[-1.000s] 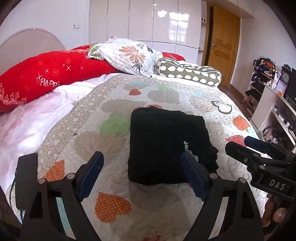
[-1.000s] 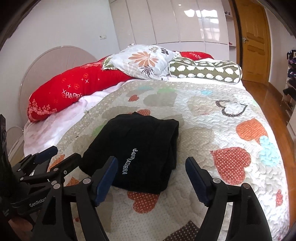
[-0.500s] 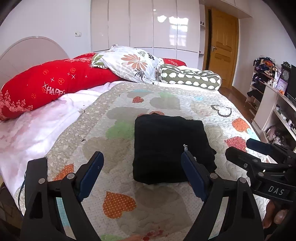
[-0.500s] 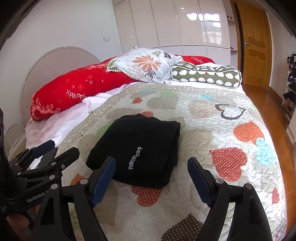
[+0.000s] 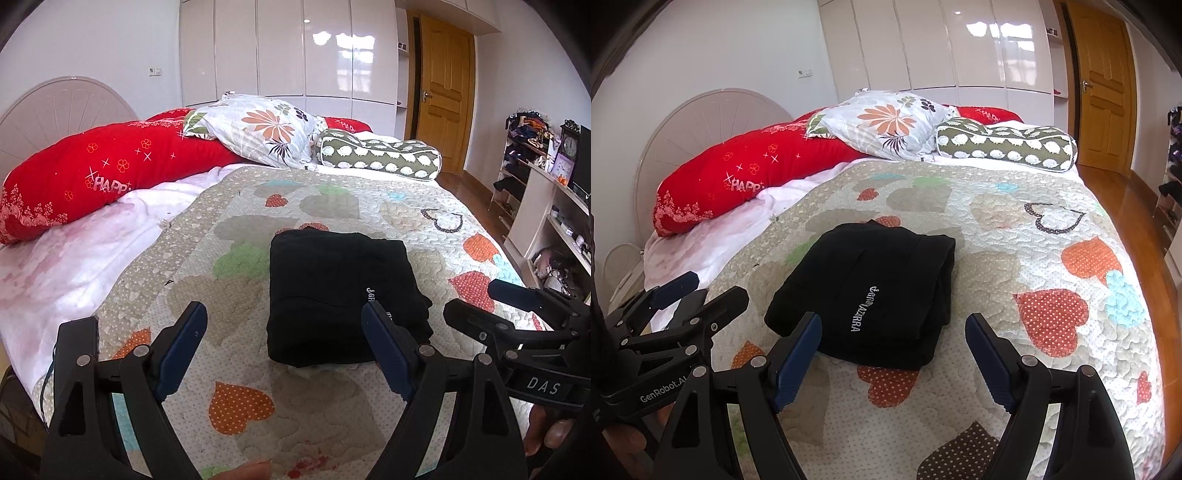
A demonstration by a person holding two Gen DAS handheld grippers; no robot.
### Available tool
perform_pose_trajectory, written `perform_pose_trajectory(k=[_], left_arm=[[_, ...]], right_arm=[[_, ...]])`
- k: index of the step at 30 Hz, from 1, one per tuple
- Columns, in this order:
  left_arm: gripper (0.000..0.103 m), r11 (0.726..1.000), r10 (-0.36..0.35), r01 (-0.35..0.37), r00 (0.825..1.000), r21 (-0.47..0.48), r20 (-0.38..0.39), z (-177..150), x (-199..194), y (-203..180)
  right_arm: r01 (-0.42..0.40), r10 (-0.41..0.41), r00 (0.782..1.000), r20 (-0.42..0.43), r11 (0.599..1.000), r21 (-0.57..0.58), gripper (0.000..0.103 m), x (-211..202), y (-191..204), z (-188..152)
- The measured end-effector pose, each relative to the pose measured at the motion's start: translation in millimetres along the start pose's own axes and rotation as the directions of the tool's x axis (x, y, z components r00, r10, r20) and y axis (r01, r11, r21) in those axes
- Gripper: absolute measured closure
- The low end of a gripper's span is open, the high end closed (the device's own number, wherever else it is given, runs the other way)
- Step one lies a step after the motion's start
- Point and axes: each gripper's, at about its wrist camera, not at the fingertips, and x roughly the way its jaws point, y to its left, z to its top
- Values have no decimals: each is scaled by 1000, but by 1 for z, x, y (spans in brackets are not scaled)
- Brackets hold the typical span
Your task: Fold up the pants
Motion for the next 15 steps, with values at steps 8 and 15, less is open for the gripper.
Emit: perform_pose_trajectory(k=[8,15], left_arm=[[17,1000,-1,1,1000,-1,1,0,0,0],[17,1000,-3,3,1000,-7,1,1,-1,3]], right_arm=[[-2,2,1000,-8,1000,-10,21,3,2,1],[-4,4,1000,-14,1000,-13,21,5,3,0]])
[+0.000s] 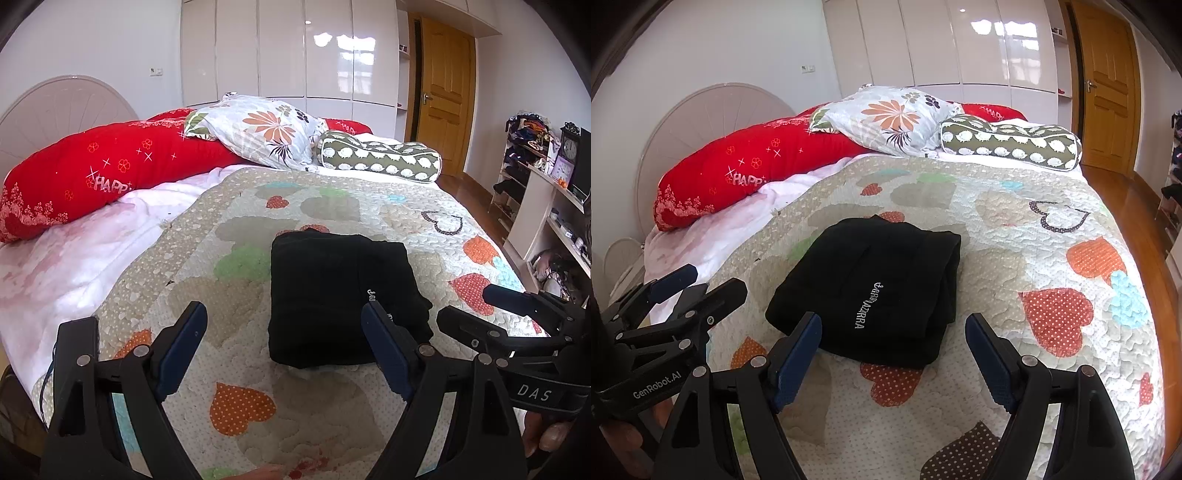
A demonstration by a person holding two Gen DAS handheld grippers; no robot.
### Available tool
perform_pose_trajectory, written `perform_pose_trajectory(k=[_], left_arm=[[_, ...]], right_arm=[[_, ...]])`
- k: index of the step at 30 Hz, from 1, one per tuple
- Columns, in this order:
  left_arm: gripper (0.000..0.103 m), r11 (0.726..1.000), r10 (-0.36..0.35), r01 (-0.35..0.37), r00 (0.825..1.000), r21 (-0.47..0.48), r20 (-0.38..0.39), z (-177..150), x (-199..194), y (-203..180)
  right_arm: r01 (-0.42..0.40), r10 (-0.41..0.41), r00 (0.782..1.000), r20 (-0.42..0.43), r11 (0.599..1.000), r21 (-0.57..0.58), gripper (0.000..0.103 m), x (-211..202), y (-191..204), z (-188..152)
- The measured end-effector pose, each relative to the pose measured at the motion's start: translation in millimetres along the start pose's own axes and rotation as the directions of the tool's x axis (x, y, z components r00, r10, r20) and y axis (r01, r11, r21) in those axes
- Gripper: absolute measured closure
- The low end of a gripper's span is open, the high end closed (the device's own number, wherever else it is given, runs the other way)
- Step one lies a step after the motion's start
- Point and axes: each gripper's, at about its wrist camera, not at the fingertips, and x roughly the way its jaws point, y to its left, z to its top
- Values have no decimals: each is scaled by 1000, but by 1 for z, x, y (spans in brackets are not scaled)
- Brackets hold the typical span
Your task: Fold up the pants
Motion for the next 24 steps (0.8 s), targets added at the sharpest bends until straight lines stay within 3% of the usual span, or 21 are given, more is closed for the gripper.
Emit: perform_pose_trajectory(k=[24], left_arm=[[17,999,-36,36,999,-11,-25,-7,1,-3]], right_arm=[[0,0,1000,-24,1000,-1,21,1,-5,-9]])
